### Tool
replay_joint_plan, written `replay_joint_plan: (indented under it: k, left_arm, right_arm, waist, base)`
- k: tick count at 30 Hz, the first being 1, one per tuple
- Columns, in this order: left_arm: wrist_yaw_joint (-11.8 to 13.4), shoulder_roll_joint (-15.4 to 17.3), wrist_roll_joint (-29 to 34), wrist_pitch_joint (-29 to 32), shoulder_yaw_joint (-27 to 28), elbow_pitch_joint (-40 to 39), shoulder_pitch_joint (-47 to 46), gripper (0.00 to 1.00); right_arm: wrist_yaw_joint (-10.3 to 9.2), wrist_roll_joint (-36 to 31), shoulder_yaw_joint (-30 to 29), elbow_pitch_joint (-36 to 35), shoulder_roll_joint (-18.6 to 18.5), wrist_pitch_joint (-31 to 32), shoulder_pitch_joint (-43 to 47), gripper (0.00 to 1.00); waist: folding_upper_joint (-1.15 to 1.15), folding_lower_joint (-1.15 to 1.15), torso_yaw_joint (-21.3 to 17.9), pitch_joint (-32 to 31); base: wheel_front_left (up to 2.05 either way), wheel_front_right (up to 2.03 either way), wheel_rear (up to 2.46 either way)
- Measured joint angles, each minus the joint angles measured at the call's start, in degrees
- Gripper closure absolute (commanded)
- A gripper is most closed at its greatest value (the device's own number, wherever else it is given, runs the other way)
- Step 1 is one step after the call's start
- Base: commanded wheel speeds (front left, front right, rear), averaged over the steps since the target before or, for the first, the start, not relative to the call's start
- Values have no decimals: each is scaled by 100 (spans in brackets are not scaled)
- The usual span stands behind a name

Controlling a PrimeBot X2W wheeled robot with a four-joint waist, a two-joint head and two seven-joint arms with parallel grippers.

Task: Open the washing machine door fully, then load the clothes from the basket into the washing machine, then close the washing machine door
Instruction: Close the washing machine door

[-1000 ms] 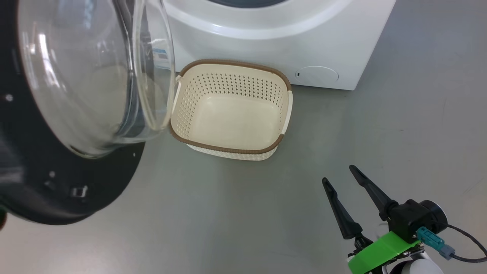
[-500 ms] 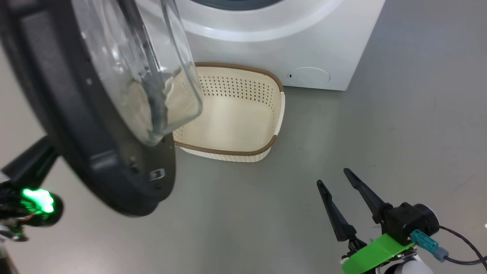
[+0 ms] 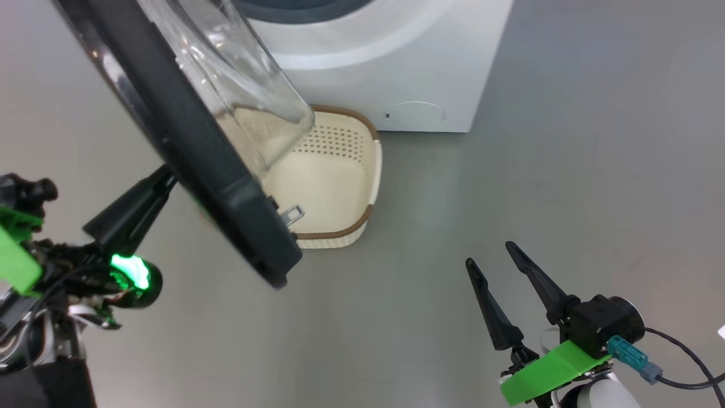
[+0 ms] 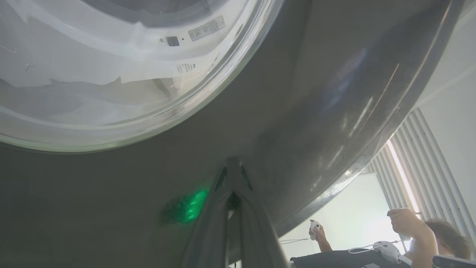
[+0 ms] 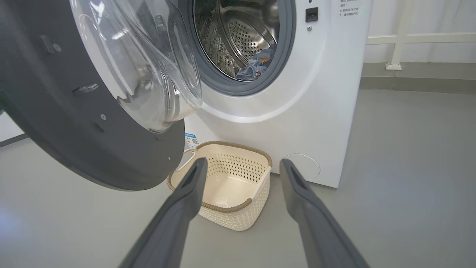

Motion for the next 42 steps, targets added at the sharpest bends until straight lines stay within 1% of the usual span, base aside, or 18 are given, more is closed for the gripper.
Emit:
replay_joint_plan:
  k: [7,12,17,21,24,30,37,42]
  left_arm:
    - [-223,-20,-144,-583,-435,244,-197,100]
    - [-318,-27,-210,-1014,-736,445,-336,100]
    - [-325,-38,-170,-1534,-928,557,-566,100]
    - [-325,-65,54,-2071,-939,567,-855,100]
    - [-326,-68,164,-2307,-995,609,-1014,100]
    - [-342,-81,178,-2493,-1129,731,-1216,100]
    - [-342,-83,281,-2739,-1132,794,-1439,100]
    - [-342,-91,590,-2866,-1089,799,-1445,100]
  right_arm:
    - [0,14,-41,32,24,-51,3,0]
    - [0,15,-40,31,54,-52,3,0]
    - [0,27,-44,24,82,-58,2,0]
    - [0,33,-42,14,129,-58,-14,0]
    - [0,33,-43,-23,163,-58,-33,0]
    - [0,49,-58,-80,181,-58,-67,0]
    - [0,60,-87,-129,192,-59,-183,0]
    - [0,67,-160,-135,197,-59,-243,0]
  waist:
    - [0,0,-359,-9]
    - [0,0,-589,10]
    - [0,0,-776,82]
    - [0,0,-892,197]
    - [0,0,-989,283]
    - [0,0,-1154,463]
    - [0,0,-1272,616]
    - [0,0,-1316,646]
  base:
    - [0,0,0]
    - [0,0,0]
    - [0,0,0]
    - [0,0,0]
    - [0,0,0]
    - [0,0,0]
    - [0,0,0]
    - [0,0,0]
